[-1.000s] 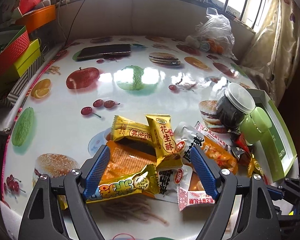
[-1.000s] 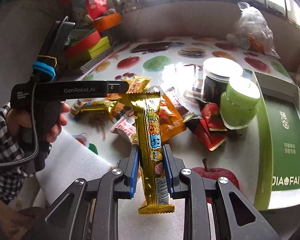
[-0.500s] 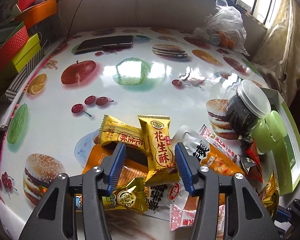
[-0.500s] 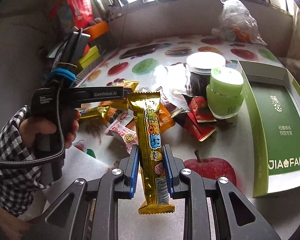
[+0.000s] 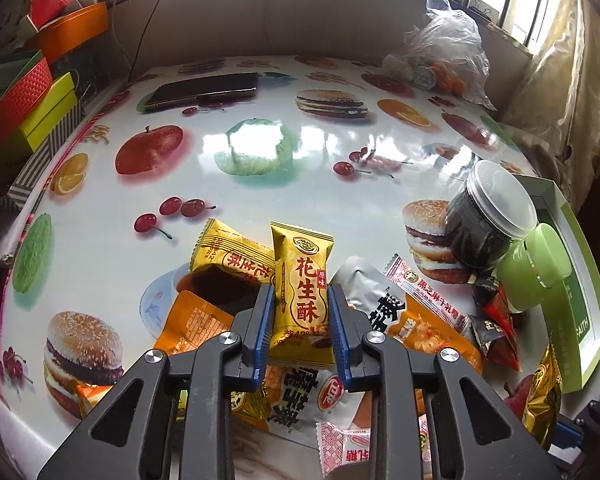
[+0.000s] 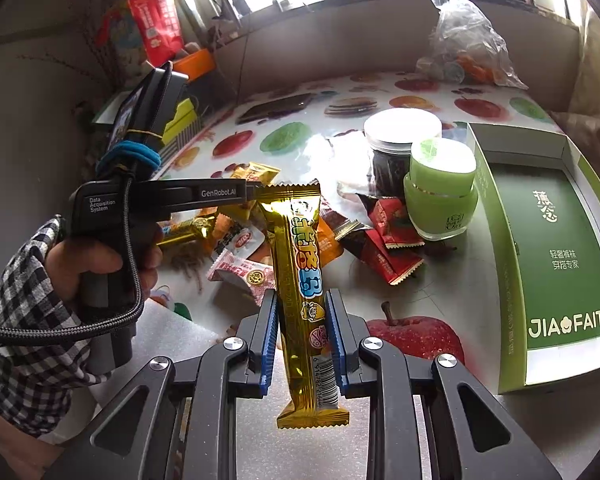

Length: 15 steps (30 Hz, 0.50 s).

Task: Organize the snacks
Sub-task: 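Carry both held snacks over the open green gift box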

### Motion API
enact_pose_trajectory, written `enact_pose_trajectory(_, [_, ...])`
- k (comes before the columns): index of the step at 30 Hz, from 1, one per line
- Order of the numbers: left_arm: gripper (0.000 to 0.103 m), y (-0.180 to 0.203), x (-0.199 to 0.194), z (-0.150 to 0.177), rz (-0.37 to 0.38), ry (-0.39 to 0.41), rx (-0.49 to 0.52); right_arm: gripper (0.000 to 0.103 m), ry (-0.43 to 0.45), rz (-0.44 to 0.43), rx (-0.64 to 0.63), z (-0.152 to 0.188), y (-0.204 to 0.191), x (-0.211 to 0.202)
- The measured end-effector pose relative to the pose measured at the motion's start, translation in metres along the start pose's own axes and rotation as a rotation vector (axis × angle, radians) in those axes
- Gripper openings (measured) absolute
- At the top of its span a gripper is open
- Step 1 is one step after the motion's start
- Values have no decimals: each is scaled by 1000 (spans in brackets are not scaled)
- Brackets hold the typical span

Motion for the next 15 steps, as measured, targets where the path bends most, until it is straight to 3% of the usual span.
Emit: enact_pose_trajectory(15, [28,32,-47,-19,67,76,37,22,69,54,20,-19,13,-25])
Point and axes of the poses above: each gripper's, at about its wrist camera, not at the fingertips, and x roughly the way its jaws point, y to its right, z to its underside, the point moved 8 cm from there along x, roughly the way its jaws point, and after that the axes turned 13 degrees about y, right-handed, at the moved point
